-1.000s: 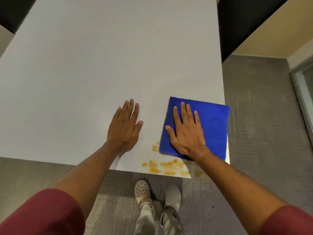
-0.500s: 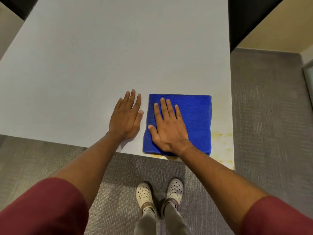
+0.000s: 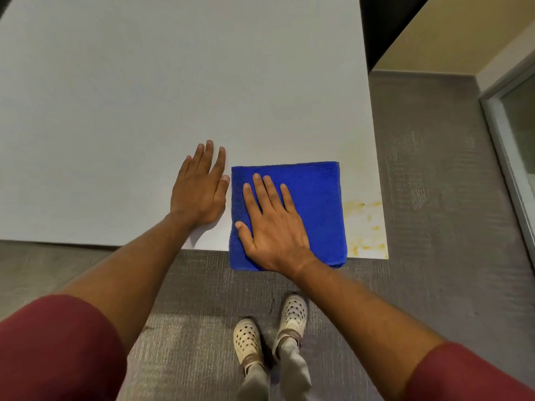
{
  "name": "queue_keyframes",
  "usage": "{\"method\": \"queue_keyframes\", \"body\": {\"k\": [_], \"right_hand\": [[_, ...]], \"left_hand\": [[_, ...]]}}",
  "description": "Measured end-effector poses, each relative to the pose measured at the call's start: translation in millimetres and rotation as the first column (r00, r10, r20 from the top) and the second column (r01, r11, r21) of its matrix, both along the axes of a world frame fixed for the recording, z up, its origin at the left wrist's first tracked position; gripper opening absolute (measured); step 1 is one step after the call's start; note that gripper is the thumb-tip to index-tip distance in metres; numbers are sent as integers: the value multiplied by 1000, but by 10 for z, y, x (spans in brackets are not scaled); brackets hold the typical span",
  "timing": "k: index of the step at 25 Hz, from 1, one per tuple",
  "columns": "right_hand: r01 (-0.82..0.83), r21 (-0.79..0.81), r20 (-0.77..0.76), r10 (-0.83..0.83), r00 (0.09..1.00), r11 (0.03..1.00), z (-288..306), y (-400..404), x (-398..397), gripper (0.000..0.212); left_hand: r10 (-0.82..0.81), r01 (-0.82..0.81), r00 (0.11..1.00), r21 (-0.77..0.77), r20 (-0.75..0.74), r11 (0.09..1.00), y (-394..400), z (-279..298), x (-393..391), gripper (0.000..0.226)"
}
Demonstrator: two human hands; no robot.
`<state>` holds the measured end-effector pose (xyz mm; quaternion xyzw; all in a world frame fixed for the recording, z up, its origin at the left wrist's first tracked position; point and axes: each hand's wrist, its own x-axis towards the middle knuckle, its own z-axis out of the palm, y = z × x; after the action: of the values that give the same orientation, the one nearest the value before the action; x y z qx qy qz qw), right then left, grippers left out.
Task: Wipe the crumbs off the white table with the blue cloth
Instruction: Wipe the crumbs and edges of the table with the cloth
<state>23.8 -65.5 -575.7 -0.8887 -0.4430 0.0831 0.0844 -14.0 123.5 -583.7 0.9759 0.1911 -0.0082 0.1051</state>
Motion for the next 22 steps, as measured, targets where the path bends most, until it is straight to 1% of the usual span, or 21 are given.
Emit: {"method": "queue_keyframes", "body": {"k": [9, 17, 22], "right_hand": [[59, -43, 26, -58, 998, 997, 6, -509, 79, 68], [173, -106, 54, -168, 984, 979, 37, -925, 301, 68], [262, -118, 65, -255, 965, 958, 37, -1179, 504, 67]], "left_hand": [[24, -24, 999, 4, -20, 1000, -28, -35, -18, 61], [29, -30, 998, -15, -50, 999, -61, 22, 13, 63], [12, -13, 999, -26, -50, 1000, -74, 38, 65, 63]]}}
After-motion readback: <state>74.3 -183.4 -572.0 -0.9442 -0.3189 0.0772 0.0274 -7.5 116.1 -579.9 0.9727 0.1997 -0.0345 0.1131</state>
